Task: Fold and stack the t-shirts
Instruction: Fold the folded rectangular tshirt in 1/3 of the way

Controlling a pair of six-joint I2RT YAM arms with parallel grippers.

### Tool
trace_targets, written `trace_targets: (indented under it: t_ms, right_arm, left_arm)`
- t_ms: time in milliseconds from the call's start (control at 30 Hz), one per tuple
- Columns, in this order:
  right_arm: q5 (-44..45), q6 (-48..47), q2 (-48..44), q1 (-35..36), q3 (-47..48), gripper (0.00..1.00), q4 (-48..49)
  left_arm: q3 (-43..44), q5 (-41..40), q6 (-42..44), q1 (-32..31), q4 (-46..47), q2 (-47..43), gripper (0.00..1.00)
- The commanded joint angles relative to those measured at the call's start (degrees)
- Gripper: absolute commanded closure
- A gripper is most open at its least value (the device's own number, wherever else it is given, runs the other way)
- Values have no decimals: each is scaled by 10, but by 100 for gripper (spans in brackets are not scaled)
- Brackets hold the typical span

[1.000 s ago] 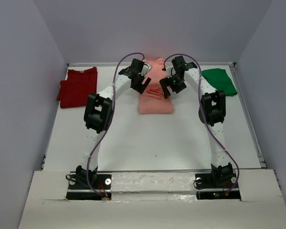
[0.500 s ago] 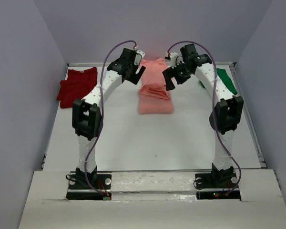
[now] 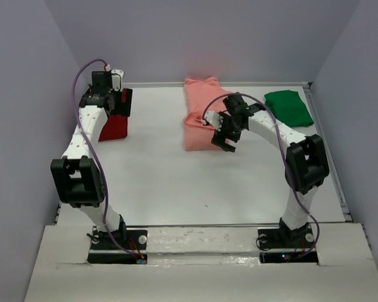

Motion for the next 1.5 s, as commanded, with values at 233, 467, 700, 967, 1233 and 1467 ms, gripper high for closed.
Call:
trace_targets:
  t_ms: [233,467,700,967,1233,1467]
  right_arm:
    - [140,-161,0,42,-54,0,288]
    - [176,-174,33,60,-3,0,296]
    - [184,-167,59,85,27,0,296]
    - [196,-147,66,104,42,0,280]
    - [190,-130,66,115,25,0,267]
    - [187,-125,95,115,31,0,267]
  left_arm:
    - [-34,21,7,42,23,-72,1]
    - [-25,23,6,42,23,-57,1]
    - [-27,51,6,42,25,-61,1]
    - [-35,60,7,42,27,-67,1]
    - [-34,70,7,42,25,-69,1]
    - [-39,67,10,42,24,-70,1]
